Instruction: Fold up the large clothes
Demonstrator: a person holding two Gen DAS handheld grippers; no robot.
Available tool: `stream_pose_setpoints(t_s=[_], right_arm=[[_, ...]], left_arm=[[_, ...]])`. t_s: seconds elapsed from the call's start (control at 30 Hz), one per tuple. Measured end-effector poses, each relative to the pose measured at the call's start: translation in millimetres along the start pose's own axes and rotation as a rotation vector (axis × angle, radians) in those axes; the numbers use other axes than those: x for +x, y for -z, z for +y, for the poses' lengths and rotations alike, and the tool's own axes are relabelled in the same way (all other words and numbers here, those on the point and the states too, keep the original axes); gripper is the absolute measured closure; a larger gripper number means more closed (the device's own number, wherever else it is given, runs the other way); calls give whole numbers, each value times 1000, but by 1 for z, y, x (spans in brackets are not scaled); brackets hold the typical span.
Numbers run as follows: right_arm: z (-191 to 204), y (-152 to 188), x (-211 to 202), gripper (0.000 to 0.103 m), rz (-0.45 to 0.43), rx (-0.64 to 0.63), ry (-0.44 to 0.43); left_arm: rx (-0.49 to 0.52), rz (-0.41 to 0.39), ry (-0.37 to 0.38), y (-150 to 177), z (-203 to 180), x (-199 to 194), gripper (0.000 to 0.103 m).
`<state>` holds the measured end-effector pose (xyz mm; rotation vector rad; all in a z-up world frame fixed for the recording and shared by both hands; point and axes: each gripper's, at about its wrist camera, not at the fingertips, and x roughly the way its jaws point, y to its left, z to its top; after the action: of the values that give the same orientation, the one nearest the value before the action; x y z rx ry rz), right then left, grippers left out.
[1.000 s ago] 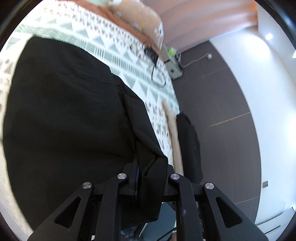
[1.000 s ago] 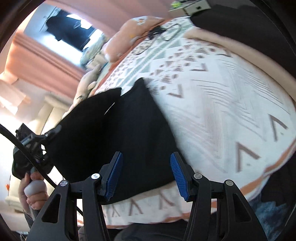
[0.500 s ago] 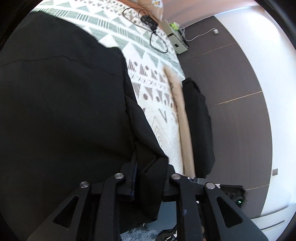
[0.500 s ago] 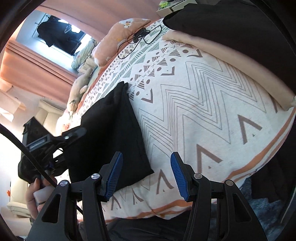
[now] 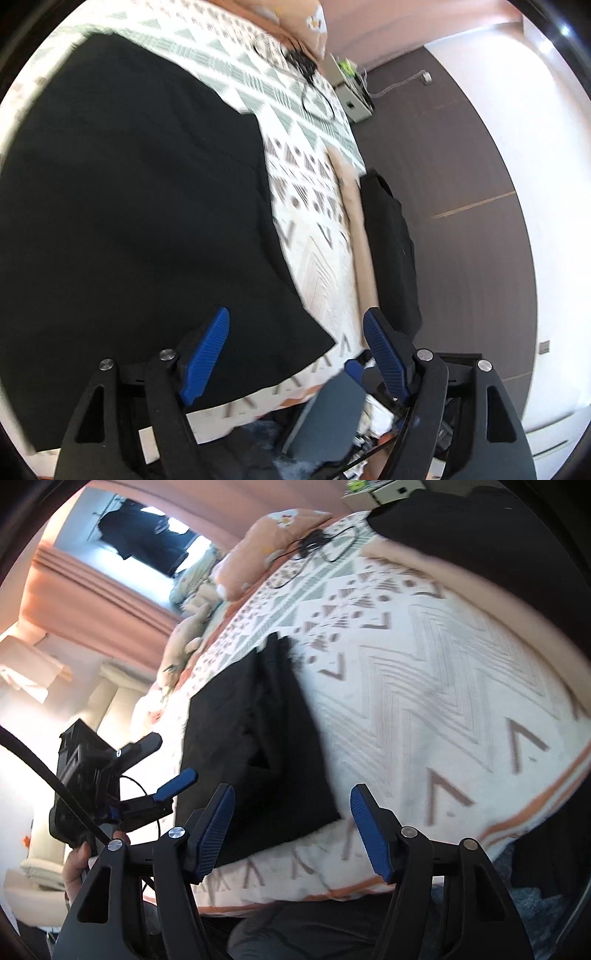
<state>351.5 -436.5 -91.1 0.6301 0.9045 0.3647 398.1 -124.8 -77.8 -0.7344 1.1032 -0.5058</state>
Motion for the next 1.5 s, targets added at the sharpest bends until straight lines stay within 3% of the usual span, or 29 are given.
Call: stream_pose_setpoints(t_s=[0.23,0.4,0.43,0.47,0.57,0.67,0.8,0.9,1.37,1.5], right_arm=[[14,-9,37,40,30,-23,-42],[17,-12,68,41,52,-12,-42],[19,-12,72,47,51,-18,-36],[22,-12,76,62,50,-28,-23],[24,-14,80,87,23,-29,-4],[24,-10,80,95,2,-35,-22],[18,-2,71,97,-4,-44,-50],[8,3,64,100,3,-39,-44],[-28,12,41,101,4,55,-22],[-30,4,40,99,29,97,-94]], left_arm=[[-42,-115,-108,15,54,-82,28],[-97,-164,-173,26,90,-105,28],[-113,-168,-178,30,99,-110,28],[-124,-170,-185,33,105,-111,28],[-144,-166,-202,40,117,-107,28],[-156,-163,-196,44,122,-99,33],[-160,-112,-215,50,132,-78,52],[-145,-97,-249,56,130,-72,59],[-151,-77,-211,60,120,-65,60],[-183,-99,-208,57,128,-68,60]])
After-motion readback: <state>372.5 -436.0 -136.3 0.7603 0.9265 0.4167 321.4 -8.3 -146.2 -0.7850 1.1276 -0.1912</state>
